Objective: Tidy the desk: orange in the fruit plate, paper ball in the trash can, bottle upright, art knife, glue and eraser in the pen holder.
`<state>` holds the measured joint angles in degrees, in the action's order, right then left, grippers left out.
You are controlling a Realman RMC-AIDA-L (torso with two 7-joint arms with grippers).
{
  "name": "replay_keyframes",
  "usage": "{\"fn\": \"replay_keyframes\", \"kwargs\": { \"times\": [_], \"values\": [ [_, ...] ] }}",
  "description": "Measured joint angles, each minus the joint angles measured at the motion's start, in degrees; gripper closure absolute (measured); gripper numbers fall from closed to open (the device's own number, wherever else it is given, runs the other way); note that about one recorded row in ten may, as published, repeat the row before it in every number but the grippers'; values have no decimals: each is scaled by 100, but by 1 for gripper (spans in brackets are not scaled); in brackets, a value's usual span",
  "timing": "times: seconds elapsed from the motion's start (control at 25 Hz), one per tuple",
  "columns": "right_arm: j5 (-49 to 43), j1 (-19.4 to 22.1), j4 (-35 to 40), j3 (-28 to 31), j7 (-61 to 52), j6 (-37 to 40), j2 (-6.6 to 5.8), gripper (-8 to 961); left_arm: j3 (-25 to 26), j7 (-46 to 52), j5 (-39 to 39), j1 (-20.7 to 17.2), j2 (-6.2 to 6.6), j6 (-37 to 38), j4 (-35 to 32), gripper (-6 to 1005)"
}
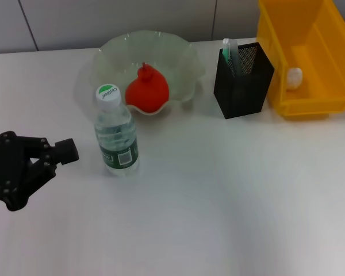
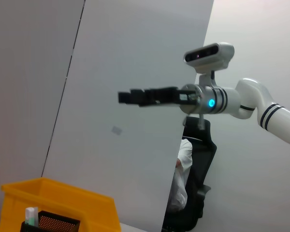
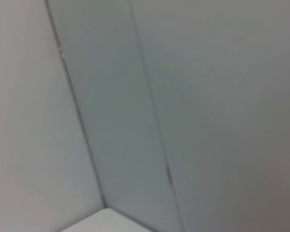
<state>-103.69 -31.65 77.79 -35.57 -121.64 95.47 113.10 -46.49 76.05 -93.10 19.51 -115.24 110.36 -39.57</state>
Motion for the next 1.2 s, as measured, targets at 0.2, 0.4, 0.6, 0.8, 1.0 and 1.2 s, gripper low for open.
{"fn": "replay_keyframes", "kwargs": {
  "times": [0.2, 0.4, 0.6, 0.8, 1.0, 1.2],
  "values": [
    [334, 289, -183, 175, 112, 661, 33, 625, -1, 0, -34, 118, 7, -26, -1, 1001],
    [1008, 782, -506, 196, 543, 1379, 34, 682, -39, -1, -47, 236, 20, -24, -36, 1001],
    [1237, 1188, -649, 286, 968, 2109, 135, 820, -53, -1, -110, 285, 20, -25, -50, 1001],
    [1225, 1465, -734, 283, 1439, 2545, 338, 912, -54, -1, -238, 319, 14, -16, -51, 1001],
    [1033, 1558, -1121, 200, 1883, 2857, 379, 950, -54, 18, -519, 428, -16, 9, -61, 1001],
    [266, 1434, -1588, 117, 2704, 2918, 374, 952, -53, -95, -746, 588, -64, -23, -42, 1001]
  ]
}}
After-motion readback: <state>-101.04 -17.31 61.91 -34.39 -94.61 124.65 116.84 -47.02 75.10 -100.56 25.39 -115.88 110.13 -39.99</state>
